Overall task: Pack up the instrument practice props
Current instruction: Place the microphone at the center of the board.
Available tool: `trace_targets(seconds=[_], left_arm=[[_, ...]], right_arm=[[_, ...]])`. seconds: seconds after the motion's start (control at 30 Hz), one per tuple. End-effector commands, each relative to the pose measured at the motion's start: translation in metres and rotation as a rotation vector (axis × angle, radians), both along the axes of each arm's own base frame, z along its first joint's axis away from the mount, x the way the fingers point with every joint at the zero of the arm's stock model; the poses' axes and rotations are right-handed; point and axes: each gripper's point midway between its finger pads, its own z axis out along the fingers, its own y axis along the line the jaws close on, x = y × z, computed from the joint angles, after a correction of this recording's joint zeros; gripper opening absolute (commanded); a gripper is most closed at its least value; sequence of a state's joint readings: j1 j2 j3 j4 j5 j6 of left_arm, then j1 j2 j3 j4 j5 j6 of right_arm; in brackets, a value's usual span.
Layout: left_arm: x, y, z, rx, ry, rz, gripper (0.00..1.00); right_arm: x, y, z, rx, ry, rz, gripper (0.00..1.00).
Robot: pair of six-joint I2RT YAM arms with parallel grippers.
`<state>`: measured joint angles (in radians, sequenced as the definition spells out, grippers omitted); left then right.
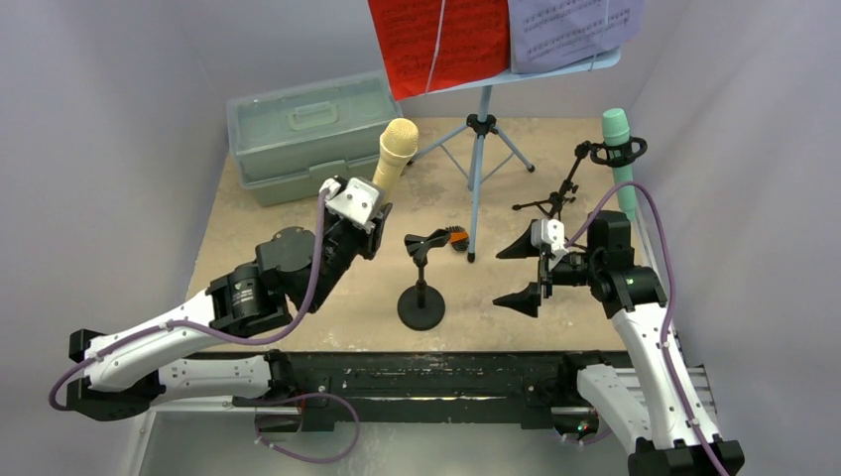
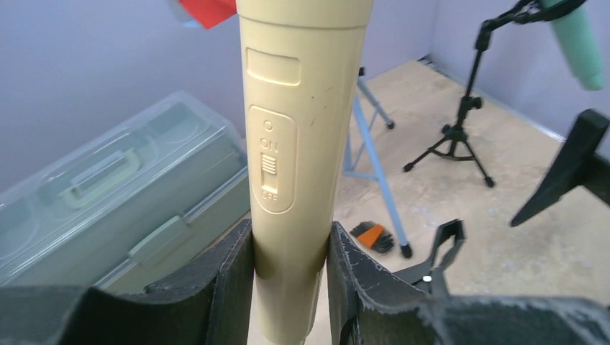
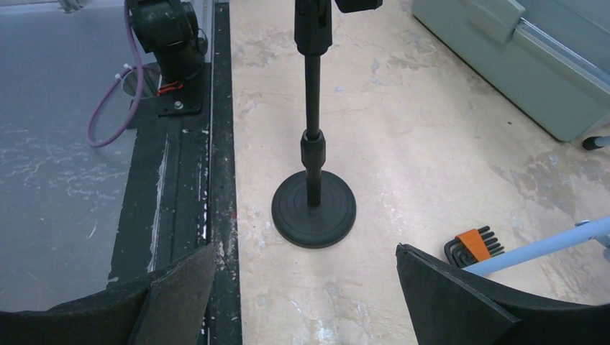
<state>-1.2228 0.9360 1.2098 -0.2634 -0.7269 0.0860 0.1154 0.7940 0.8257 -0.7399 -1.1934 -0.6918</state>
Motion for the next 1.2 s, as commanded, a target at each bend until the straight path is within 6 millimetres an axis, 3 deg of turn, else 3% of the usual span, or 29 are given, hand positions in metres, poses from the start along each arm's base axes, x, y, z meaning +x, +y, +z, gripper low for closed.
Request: trace_targets(seconds=[0.0, 0.43, 0.57, 0.73, 0.9, 1.17], left_arm=[[0.019, 0.033, -0.007, 0.053, -0.038, 0.187, 0.00], [0.074, 0.086, -0.059, 0.128, 0.034, 0.403, 0.00], [0.087, 0.116, -0.085, 0.172, 0.061, 0.512, 0.00], [0.103, 0.137, -0.119, 0.210, 0.125, 0.555, 0.00], [0.118, 0.144, -0.148, 0.253, 0.178, 0.544, 0.00], [0.151, 0.155, -0.212, 0.362, 0.318, 0.488, 0.00]], right_arm=[[0.004, -0.001, 0.000, -0.001, -0.008, -0.012, 0.99], [0.005, -0.002, -0.001, -0.007, -0.013, -0.020, 0.99], [0.005, -0.002, -0.001, -0.007, -0.014, -0.020, 0.99], [0.006, -0.002, -0.001, -0.008, -0.013, -0.022, 0.99], [0.005, -0.002, -0.001, -0.008, -0.015, -0.021, 0.99], [0.003, -0.002, 0.000, -0.010, -0.024, -0.018, 0.99]])
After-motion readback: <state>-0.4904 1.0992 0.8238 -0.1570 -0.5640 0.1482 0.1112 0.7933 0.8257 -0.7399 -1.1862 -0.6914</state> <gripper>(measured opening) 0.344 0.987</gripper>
